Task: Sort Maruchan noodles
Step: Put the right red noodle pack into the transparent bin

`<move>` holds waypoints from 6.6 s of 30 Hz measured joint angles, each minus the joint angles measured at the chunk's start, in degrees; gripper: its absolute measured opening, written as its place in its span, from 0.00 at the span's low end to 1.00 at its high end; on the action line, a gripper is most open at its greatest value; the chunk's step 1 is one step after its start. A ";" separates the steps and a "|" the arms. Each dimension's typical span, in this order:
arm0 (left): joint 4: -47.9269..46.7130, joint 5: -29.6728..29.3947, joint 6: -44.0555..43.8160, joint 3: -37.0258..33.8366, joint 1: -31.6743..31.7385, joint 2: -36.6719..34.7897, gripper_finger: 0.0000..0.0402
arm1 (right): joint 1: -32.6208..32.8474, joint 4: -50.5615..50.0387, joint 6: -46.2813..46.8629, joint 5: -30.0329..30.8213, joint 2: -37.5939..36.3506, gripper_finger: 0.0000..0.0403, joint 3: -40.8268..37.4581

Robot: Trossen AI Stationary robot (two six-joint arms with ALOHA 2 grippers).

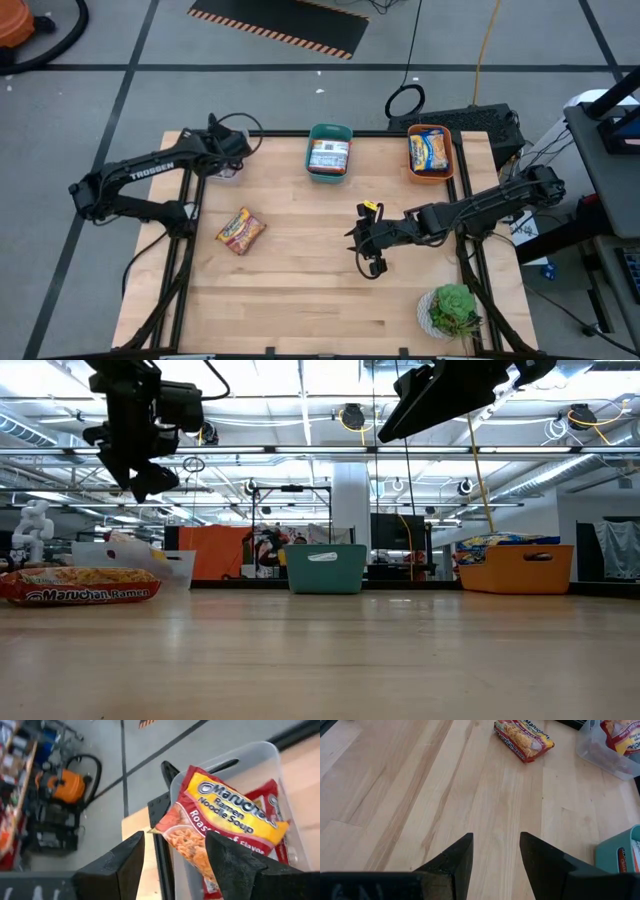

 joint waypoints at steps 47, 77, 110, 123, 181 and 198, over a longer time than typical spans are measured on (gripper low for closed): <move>18.26 10.04 -7.01 -11.17 16.32 2.44 0.54 | -0.02 1.79 -2.15 0.03 0.00 0.39 -0.02; 24.74 13.75 -6.07 -11.17 11.49 2.44 0.54 | -0.06 1.73 -2.59 0.05 0.00 0.39 -0.02; 35.07 20.02 -5.78 -11.15 11.52 2.42 0.21 | -0.02 0.90 0.00 0.02 0.00 0.39 -0.02; 34.59 20.19 -0.52 -11.15 11.50 2.36 0.22 | -0.02 0.90 0.02 0.02 0.00 0.39 -0.02; 42.12 23.67 -6.95 -12.11 8.00 2.93 0.80 | -0.02 1.36 0.02 -0.02 0.00 0.39 -0.02; 42.08 23.77 -7.29 -12.11 8.00 4.10 0.40 | -0.02 1.36 0.02 -0.02 0.00 0.39 -0.02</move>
